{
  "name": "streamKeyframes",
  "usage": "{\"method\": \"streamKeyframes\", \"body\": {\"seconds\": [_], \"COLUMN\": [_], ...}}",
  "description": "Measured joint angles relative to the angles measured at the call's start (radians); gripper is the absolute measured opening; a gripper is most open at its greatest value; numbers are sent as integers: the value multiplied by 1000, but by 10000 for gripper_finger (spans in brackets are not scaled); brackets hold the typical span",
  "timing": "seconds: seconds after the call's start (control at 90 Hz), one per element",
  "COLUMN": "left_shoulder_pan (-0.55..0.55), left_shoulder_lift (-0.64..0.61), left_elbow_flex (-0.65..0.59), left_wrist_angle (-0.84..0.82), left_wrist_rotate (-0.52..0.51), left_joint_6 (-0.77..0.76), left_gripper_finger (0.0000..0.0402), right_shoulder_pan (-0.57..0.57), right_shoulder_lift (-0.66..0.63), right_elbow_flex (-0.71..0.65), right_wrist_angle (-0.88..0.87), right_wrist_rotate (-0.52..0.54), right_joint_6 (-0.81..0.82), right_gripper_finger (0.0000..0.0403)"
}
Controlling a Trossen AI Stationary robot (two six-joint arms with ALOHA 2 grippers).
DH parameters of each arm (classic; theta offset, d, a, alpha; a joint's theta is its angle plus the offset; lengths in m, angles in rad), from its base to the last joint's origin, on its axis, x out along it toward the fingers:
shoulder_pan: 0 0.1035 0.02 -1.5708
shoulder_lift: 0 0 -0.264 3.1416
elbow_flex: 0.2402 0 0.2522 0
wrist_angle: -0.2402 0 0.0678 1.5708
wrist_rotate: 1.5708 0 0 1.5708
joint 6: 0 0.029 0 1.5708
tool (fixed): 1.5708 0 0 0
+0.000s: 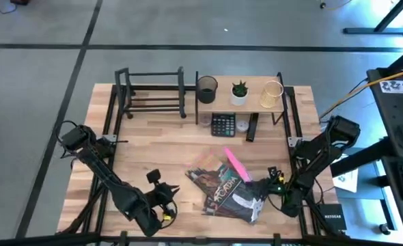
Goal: Stock shelves
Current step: Put the pink stapler under the shelf
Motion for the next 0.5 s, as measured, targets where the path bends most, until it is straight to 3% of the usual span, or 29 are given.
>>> {"method": "streamKeyframes", "body": {"seconds": [0.089, 0.211, 0.367, 0.5], "left_shoulder_pan": [-5, 0, 15, 49], "left_shoulder_lift": [0, 0, 0, 0], "left_elbow_flex": [28, 62, 78, 79], "left_wrist_angle": [0, 0, -1, -3], "left_wrist_rotate": [41, 71, 73, 106], "left_joint_6": [-4, 0, 0, 14], "left_gripper_finger": [17, 17, 17, 17], "right_shoulder_pan": [-1, -1, 1, 0], "right_shoulder_lift": [-2, -12, -58, -75], "right_elbow_flex": [-11, -10, -13, -17], "right_wrist_angle": [12, 18, 17, 85], "right_wrist_rotate": [-61, -171, -217, -243], "right_joint_6": [-24, -203, -390, -588], "right_gripper_finger": [155, 207, 272, 305]}}
